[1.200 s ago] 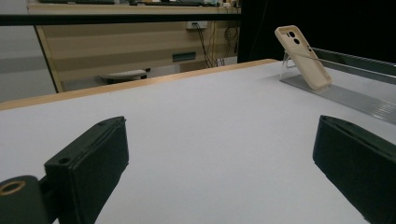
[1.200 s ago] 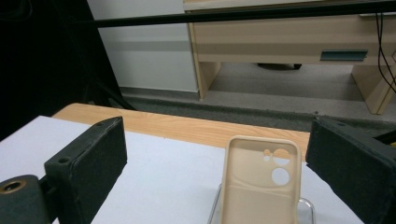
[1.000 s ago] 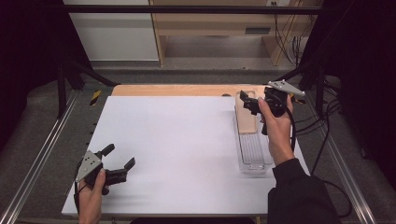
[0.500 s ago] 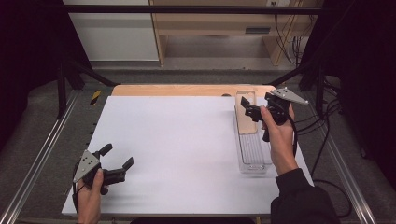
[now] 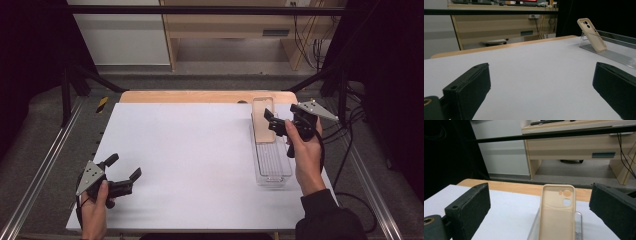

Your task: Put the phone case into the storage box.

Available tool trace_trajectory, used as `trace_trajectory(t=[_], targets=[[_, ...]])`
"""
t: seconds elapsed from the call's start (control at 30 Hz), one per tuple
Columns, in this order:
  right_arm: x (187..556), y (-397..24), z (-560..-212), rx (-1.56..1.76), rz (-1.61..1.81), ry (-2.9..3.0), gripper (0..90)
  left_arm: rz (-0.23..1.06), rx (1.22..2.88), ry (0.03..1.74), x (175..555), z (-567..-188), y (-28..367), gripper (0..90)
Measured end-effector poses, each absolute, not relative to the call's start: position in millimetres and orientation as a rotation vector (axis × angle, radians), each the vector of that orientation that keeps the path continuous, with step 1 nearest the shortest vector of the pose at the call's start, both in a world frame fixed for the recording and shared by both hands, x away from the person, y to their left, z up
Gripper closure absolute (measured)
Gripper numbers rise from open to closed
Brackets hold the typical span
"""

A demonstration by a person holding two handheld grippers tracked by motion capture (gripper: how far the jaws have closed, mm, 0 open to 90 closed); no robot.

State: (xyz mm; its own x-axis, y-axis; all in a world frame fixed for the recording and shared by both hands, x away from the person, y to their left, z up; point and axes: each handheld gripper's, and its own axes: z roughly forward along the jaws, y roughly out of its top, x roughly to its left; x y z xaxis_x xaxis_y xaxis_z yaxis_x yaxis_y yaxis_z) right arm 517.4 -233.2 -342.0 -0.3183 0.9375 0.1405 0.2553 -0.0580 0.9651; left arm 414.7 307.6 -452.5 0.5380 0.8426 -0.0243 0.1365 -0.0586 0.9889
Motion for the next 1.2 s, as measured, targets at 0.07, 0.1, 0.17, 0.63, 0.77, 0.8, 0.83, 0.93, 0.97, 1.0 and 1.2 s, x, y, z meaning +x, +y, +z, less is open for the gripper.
trace_trajectory(t=[0.07,0.1,0.17,0.63,0.77,0.8,0.83,0.93,0.97,1.0,1.2], targets=[[515,-236,-344,1.294,1.419,1.597,3.8,0.712,1.541,0.863,414,-452,308,1.0],[515,-237,-345,1.292,1.420,1.600,3.8,0.711,1.540,0.862,415,-453,308,1.0],[513,-240,-345,1.293,1.430,1.596,3.8,0.710,1.540,0.865,415,-453,309,1.0],[495,-258,-340,1.242,1.487,1.550,3.9,0.700,1.548,0.853,414,-453,306,1.0],[492,-262,-339,1.231,1.491,1.542,4.0,0.701,1.537,0.859,414,-452,308,1.1],[491,-263,-338,1.225,1.492,1.540,4.1,0.702,1.538,0.858,414,-452,308,1.1],[491,-264,-338,1.221,1.492,1.538,4.0,0.705,1.540,0.856,414,-452,308,1.1],[488,-266,-338,1.202,1.488,1.539,4.0,0.705,1.540,0.857,414,-452,308,1.1],[487,-267,-338,1.194,1.490,1.536,4.0,0.705,1.541,0.857,414,-452,308,1.1],[486,-268,-338,1.190,1.492,1.535,4.0,0.705,1.541,0.857,414,-452,308,1.1],[480,-273,-339,1.170,1.496,1.522,4.0,0.712,1.547,0.859,412,-452,309,1.3]])
